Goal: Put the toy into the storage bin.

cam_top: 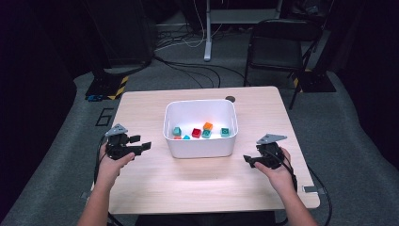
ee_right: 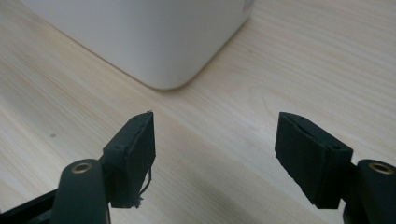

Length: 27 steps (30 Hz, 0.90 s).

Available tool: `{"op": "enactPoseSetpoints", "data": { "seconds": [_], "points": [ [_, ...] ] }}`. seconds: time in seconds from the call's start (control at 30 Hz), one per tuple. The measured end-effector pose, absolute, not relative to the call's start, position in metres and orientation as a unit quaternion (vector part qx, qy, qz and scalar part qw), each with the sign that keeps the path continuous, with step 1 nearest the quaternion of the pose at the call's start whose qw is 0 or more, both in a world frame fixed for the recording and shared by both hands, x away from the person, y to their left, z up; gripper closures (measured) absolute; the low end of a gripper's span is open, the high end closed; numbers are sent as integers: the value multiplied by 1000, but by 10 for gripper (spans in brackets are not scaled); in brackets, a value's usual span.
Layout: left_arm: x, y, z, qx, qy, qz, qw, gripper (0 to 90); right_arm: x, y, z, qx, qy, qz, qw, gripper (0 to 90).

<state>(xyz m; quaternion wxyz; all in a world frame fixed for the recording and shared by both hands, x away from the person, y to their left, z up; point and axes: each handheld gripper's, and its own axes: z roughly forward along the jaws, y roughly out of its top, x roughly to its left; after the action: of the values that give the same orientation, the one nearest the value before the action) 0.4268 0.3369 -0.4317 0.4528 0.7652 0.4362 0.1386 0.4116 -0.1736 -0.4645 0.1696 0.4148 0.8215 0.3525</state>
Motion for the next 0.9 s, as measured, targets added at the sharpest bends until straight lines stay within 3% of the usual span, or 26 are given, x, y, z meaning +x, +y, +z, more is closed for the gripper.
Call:
{"op": "enactPoseSetpoints", "data": {
  "seconds": [0.53,0.9],
  "points": [
    [439,336,-470,778,452,119,421,336,415,-195,-507,472,792,354,157,284],
    [450,342,-493,784,464,116,395,342,422,-209,-513,485,786,338,182,285]
  ]
}}
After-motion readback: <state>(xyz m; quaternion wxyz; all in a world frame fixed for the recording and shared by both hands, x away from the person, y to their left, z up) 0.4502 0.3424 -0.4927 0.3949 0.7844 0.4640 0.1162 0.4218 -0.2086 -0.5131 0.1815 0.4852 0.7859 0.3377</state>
